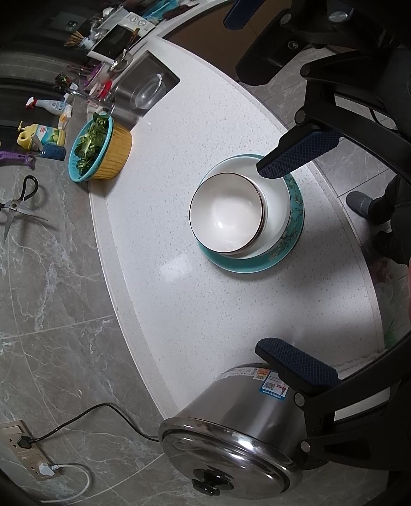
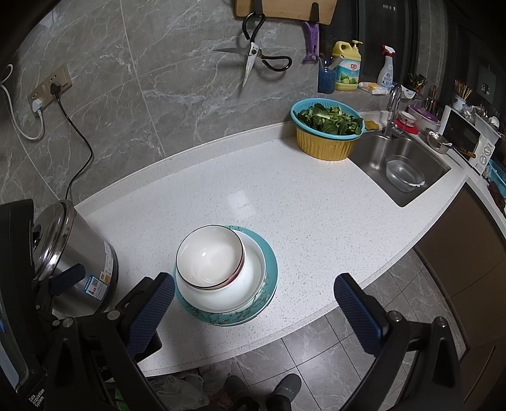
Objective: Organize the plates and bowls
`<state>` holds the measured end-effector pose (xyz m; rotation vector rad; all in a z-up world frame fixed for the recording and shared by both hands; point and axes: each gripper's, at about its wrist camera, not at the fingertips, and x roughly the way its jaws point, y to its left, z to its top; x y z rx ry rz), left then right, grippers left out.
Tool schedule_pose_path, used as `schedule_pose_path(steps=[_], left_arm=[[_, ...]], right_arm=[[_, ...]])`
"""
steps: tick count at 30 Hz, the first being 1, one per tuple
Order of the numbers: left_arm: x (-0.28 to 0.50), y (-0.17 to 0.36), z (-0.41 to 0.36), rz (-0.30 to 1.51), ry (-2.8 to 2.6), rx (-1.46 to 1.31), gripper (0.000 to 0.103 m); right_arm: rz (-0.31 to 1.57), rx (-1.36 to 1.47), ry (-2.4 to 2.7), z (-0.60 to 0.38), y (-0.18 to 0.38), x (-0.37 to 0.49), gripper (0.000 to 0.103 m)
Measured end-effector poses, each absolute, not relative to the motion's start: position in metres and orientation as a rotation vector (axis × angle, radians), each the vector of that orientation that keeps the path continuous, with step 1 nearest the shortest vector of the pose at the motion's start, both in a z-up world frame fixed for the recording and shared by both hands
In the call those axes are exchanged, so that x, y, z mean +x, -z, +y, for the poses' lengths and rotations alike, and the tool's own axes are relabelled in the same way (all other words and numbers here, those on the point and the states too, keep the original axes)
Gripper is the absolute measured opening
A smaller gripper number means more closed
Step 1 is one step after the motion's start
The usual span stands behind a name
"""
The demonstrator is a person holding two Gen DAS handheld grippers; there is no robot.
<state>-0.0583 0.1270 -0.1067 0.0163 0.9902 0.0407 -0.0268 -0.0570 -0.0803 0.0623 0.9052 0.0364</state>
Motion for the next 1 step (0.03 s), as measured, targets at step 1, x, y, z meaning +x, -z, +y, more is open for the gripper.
schedule_pose_path(steps=[1], left_arm=[[-0.0582,0.1066,0.1271,0.989,-0.042,0.017,0.103]], right_arm=[[0.905,0.061,-0.037,-0.0568,0.0798,-0.0264,0.103]])
